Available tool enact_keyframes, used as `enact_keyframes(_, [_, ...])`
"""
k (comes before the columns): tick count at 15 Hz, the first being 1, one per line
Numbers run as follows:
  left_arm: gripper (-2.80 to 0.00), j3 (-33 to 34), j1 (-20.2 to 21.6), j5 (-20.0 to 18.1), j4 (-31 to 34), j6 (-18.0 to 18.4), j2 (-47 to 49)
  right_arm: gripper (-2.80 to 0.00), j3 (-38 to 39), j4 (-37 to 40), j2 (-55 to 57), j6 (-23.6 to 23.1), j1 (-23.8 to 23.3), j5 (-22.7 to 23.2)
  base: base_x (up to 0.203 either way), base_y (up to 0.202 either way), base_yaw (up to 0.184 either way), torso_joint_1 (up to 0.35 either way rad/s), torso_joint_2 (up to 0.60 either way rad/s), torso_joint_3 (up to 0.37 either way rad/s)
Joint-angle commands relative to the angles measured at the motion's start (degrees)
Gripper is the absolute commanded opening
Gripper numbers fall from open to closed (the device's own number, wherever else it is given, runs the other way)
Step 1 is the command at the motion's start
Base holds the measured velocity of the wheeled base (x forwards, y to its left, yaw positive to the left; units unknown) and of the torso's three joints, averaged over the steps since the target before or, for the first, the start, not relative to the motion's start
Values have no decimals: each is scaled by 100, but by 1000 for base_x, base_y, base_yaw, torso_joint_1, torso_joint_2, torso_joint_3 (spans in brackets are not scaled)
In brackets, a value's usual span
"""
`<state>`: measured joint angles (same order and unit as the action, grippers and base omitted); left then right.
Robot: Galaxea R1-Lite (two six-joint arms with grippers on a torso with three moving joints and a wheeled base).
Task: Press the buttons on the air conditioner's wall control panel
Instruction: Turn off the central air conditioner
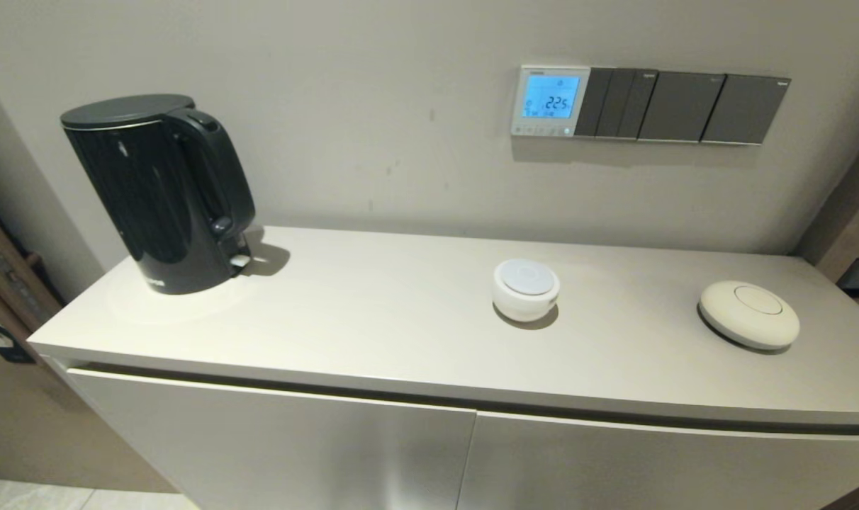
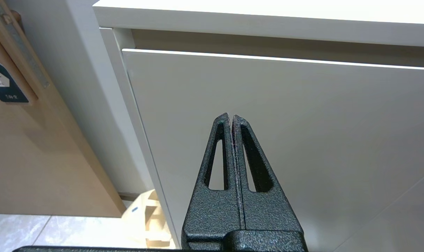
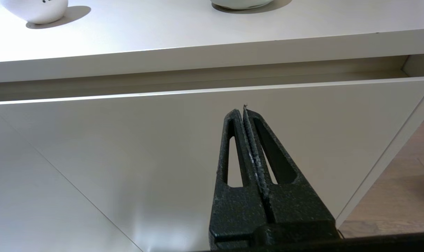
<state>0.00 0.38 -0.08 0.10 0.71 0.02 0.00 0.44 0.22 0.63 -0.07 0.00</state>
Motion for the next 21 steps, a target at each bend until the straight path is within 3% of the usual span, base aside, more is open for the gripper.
enact_keyframes(1, [-280, 0, -3, -1, -1, 0, -2, -280, 9, 0, 9, -11, 2, 0, 0, 0, 0, 0, 0, 0])
enact_keyframes(6, [-280, 0, 6, 8, -1, 0, -2, -280, -57, -156, -21, -124, 3, 6, 0, 0, 0, 0, 0, 0])
enact_keyframes(10, [-280, 0, 3, -1, -1, 0, -2, -280, -905, -161, 316, -266, 3, 3, 0, 0, 0, 0, 0, 0])
enact_keyframes(17, [-280, 0, 1, -1, -1, 0, -2, -280, -3653, -1118, 3583, -215, -51, -45, 0, 0, 0, 0, 0, 0])
enact_keyframes(21, [-280, 0, 2, -1, -1, 0, 0, -280, -4828, -2052, 5612, -90, 13, -432, 0, 0, 0, 0, 0, 0])
